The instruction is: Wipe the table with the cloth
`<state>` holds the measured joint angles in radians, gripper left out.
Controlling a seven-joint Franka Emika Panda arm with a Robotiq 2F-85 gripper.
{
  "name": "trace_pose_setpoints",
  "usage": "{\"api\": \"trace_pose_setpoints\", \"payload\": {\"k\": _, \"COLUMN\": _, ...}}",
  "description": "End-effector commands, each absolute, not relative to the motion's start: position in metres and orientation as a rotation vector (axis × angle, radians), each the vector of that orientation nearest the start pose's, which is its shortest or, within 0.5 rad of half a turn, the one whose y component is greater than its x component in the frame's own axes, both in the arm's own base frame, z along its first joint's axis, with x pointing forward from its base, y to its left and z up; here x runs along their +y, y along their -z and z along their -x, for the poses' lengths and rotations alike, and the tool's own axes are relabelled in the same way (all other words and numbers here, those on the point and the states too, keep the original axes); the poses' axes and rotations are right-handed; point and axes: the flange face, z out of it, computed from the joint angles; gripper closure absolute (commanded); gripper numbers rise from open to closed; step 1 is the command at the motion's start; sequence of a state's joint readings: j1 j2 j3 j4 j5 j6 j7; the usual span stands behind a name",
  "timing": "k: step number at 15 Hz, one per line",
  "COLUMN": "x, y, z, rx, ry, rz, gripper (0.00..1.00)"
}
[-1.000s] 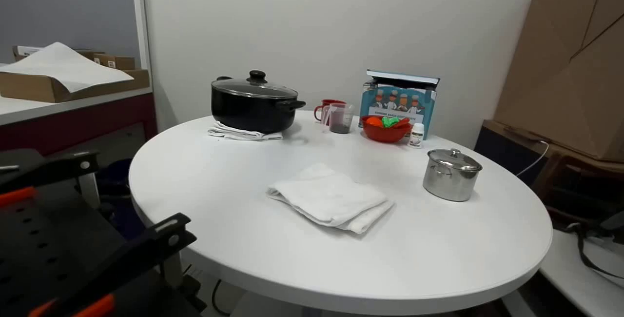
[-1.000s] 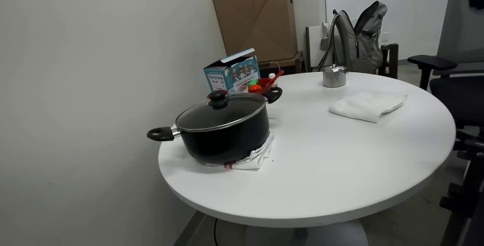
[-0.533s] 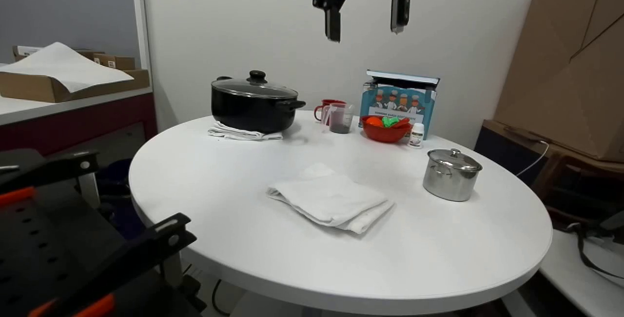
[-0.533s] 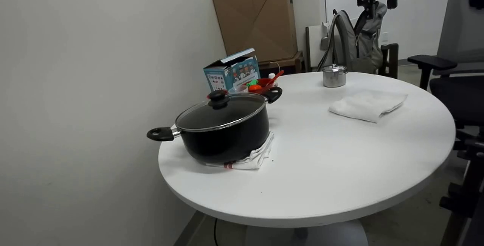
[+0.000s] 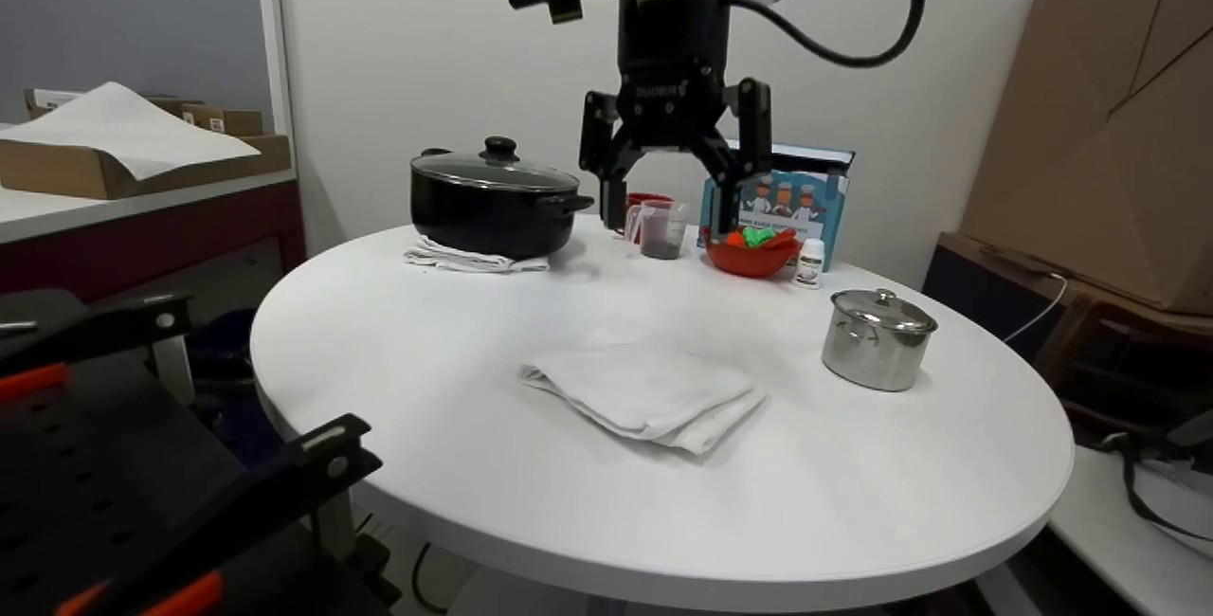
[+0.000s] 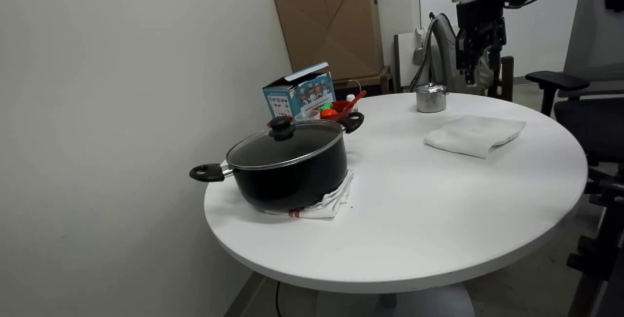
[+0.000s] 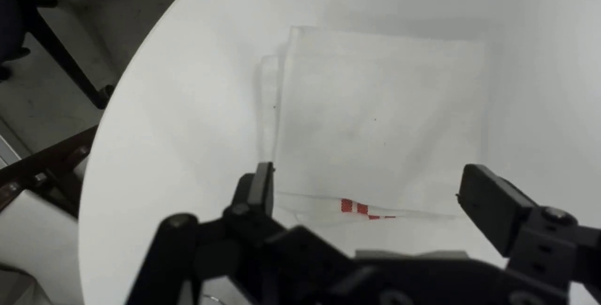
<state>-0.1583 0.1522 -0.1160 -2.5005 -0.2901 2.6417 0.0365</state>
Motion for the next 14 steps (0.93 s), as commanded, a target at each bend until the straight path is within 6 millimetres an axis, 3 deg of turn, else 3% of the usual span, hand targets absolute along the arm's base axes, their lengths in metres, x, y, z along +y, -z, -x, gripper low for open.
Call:
{"api": "trace_pose_setpoints", "payload": {"k": 1, "x": -0.122, "y": -0.184, "z": -0.47, "rx": 0.005, "ry": -0.117, "rz": 3.275, "gripper": 0.0}}
{"api": "trace_pose_setpoints", "payload": {"k": 4, "x": -0.12, "y": -0.14, "z": -0.475, "rx": -0.014, "ry": -0.244, "rz": 3.287, "gripper": 0.0}}
{"api": "trace_pose_setpoints", "payload": {"k": 7, "x": -0.115, "y": -0.11, "z": -0.477, "rx": -0.036, "ry": -0.271, "rz": 3.313, "gripper": 0.0}}
{"api": "trace_pose_setpoints", "payload": {"k": 8, "x": -0.112, "y": -0.103, "z": -0.476, "rx": -0.044, "ry": -0.248, "rz": 3.323, "gripper": 0.25}}
{"api": "trace_pose_setpoints", "payload": {"k": 9, "x": -0.11, "y": -0.098, "z": -0.476, "rx": -0.057, "ry": -0.23, "rz": 3.33, "gripper": 0.26}}
{"api": "trace_pose_setpoints", "payload": {"k": 14, "x": -0.099, "y": -0.091, "z": -0.474, "rx": -0.123, "ry": -0.144, "rz": 3.341, "gripper": 0.63}}
